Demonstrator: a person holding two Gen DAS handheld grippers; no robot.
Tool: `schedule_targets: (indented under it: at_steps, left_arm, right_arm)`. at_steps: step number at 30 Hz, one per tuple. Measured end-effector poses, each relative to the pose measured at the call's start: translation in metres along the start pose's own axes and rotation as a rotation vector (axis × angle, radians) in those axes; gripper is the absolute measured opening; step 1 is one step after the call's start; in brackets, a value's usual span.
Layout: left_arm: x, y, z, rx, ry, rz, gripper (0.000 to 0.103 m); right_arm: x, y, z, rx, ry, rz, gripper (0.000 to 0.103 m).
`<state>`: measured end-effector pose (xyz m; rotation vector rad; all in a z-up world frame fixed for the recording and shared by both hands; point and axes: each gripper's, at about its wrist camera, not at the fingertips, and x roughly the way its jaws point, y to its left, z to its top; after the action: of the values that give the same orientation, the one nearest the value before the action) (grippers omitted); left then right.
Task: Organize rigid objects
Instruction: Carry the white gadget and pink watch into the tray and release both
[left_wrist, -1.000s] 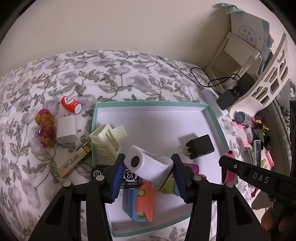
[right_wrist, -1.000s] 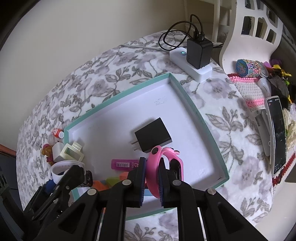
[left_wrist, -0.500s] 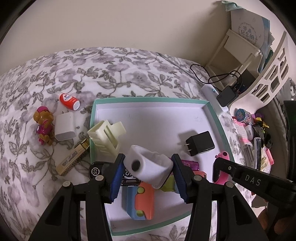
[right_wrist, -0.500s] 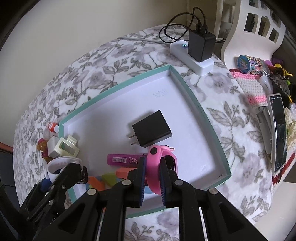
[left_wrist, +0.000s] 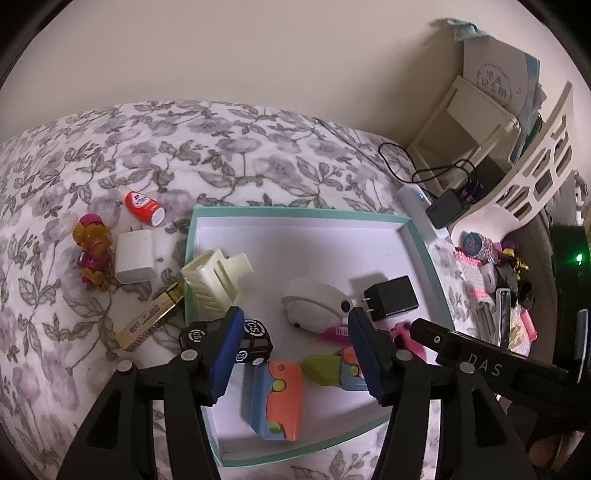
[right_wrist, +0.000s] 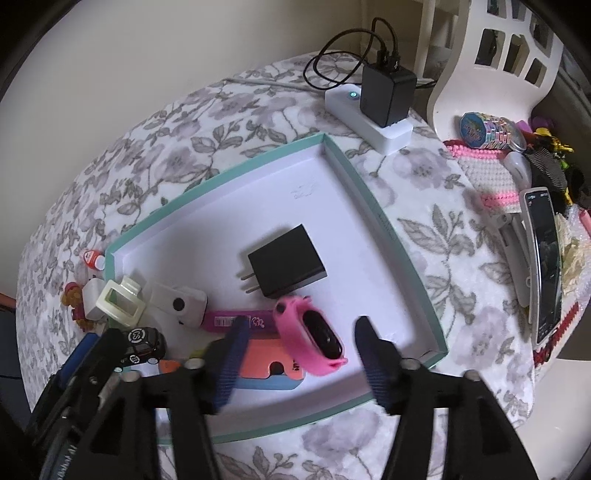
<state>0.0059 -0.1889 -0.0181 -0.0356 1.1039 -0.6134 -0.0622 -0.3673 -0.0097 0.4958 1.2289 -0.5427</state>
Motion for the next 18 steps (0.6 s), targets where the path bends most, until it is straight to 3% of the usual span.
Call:
schedule_targets:
  at_steps: [8,12,18]
  left_arm:
    - [-0.015,0.013,0.006,-0.047,-0.051,0.028,0.067]
    - [-0.021,0.028,0.008,-0.098,-0.089,0.085,0.09]
    - [-0.024,0.062,0.01,-0.186,-0.102,0.186,0.093]
  right_arm:
    - [0.002,0.007,-0.001,-0.05,-0.005,-0.045,0.077]
    - [0.002,0.007,0.0,-0.048,-0.014,-0.061,0.085]
    - [0.004,0.011,0.0,-0.062,-0.013,-0.059,0.087]
